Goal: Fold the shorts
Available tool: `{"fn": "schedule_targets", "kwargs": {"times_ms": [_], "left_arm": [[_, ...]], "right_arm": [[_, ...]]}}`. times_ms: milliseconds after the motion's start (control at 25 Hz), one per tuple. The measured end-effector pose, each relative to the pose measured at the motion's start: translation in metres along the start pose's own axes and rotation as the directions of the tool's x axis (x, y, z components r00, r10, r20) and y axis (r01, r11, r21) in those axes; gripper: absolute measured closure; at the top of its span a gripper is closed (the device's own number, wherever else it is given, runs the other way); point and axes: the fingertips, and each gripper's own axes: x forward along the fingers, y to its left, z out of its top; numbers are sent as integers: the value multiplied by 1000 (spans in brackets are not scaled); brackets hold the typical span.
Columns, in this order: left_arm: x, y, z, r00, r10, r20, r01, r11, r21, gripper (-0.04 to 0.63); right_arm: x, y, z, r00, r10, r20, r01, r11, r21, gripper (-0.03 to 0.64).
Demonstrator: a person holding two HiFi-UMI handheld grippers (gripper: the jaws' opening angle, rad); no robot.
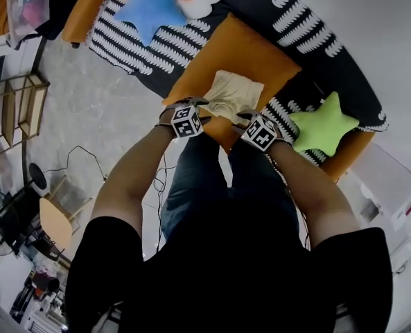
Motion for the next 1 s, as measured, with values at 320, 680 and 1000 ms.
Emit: {"fn": "schedule_targets", "kwargs": {"times_ms": [320, 680, 1000], "left_arm": [[-66, 2, 20, 993, 99, 70, -84, 978, -193, 356], [-179, 24, 70, 900, 329, 286, -140, 839, -525, 357], [-280, 36, 121, 727, 537, 428, -189, 755, -628, 362]], "right_arm": [[-71, -24, 38, 990, -91, 108, 83, 994, 77, 442], [-160, -43, 103, 949, -204, 239, 180, 976, 119, 443], [-250, -56, 169, 859, -299, 416, 230, 951, 208, 457]]}}
